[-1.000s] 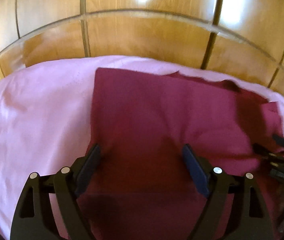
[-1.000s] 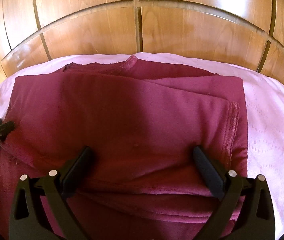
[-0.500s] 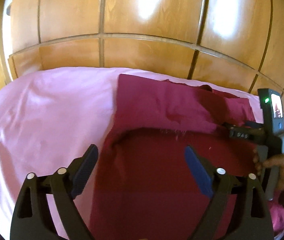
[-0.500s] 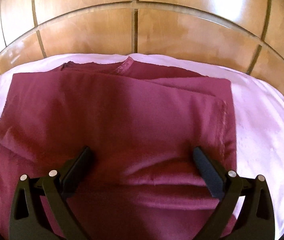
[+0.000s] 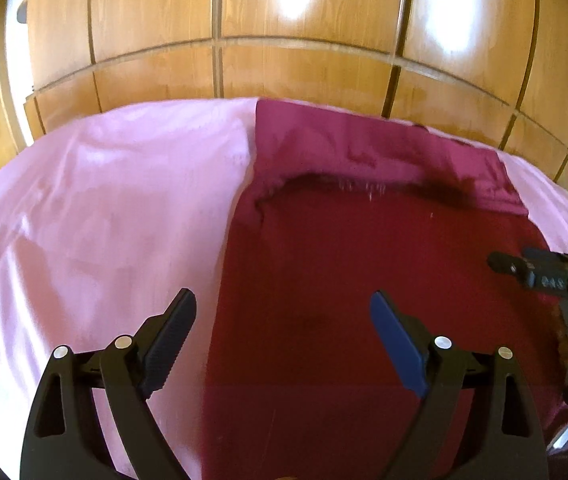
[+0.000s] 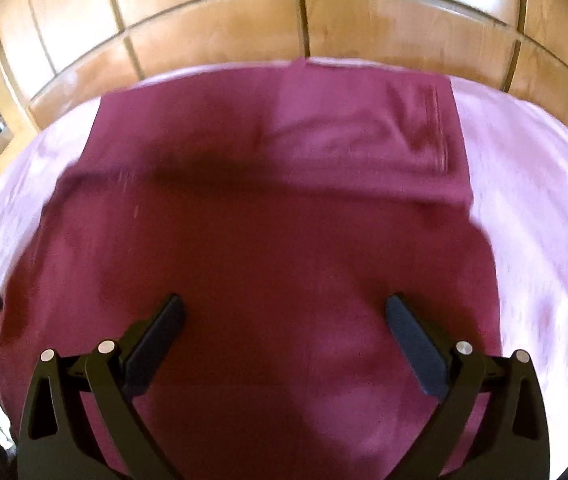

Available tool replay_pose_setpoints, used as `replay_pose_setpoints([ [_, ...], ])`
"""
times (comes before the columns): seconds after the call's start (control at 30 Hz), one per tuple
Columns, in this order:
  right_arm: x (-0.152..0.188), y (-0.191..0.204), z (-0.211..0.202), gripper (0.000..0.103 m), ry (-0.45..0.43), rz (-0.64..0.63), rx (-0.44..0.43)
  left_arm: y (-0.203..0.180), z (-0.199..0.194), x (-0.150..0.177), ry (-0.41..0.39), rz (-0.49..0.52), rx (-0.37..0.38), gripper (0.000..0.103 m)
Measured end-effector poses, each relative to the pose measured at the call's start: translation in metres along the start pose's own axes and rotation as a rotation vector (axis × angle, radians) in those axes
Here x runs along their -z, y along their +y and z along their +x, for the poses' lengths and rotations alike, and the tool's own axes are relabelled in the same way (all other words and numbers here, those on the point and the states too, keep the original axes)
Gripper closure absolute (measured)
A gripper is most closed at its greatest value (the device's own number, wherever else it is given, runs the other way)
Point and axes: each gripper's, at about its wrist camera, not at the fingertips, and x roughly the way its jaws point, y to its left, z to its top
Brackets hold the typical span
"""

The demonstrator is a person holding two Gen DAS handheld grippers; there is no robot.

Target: Fold small clothes

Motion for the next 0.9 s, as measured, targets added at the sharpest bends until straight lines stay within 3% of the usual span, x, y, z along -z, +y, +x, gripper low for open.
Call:
replay_pose_setpoints([
  [0.27,0.036,-0.007,-0.036,0.002,0.028,-0.006,-0.07,0.014,0.002,0.026,0.099,-0.035,0.037,0.015],
  [0.4,0.048,-0.032,-0.064,0.003,0.004,0.081,-0.119,0.027,-0.009,0.039,0.137,-0.066,0.119,0.019],
  [0.5,0.063,-0.06,-0.086,0.009,-0.006,0.18,-0.142,0.032,-0.02,0.049,0.169,-0.066,0.203,0.028],
  [0.7,0.107,-0.088,-0.107,0.034,0.106,0.249,-0.158,0.037,-0.039,0.075,0.249,-0.079,0.352,0.04],
  [0.77,0.119,-0.089,-0.109,0.048,0.143,0.255,-0.179,0.035,-0.039,0.083,0.278,-0.076,0.375,0.05],
  [0.8,0.127,-0.089,-0.11,0.054,0.158,0.252,-0.191,0.035,-0.038,0.085,0.285,-0.075,0.377,0.058],
  [0.9,0.131,-0.087,-0.111,0.084,0.185,0.229,-0.199,0.036,-0.036,0.083,0.292,-0.078,0.378,0.088],
])
